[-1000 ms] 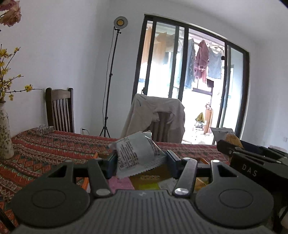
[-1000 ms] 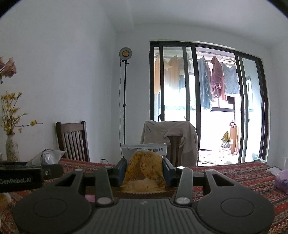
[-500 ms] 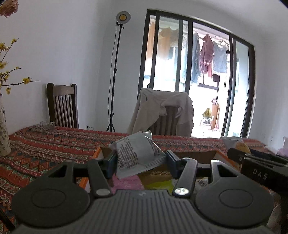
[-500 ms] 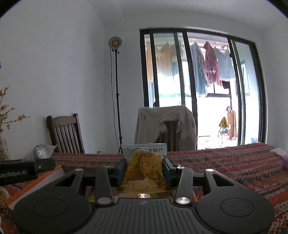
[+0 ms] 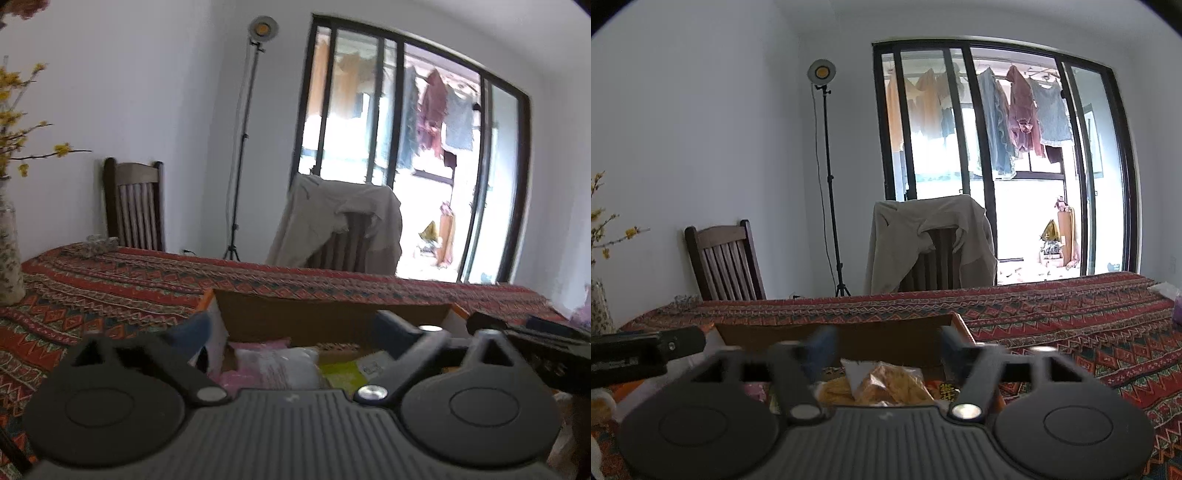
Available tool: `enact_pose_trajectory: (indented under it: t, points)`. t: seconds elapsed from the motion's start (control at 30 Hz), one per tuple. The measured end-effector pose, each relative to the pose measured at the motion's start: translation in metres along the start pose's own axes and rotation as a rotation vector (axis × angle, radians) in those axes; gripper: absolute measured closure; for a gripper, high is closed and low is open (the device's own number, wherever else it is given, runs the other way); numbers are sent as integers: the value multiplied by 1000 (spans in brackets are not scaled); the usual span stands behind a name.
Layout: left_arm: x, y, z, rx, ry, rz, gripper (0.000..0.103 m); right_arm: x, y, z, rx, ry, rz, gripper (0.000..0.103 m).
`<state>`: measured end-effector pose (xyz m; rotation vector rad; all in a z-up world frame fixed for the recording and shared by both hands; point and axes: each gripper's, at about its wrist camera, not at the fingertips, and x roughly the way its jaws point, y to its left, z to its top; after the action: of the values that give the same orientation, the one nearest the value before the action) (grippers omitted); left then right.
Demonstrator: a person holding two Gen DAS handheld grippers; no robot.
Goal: Organize snacks
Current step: 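Carry both packets over the box and open both grippers to drop them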
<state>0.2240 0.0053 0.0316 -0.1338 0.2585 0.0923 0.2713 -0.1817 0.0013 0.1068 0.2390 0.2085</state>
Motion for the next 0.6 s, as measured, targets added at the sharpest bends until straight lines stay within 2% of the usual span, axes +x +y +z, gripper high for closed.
enact_pose_trajectory:
  t: [0.07,0.23,0.6]
  points:
    - [0,2,0,-14,-1,17,0,0,-1,0,5,0,6,0]
    - [4,5,-1,-36,22,49,0,6,0,-5,-9,37,-7,0]
    - [-6,7,8,-64,9,37,0,7,-1,-6,-7,38,-6,0]
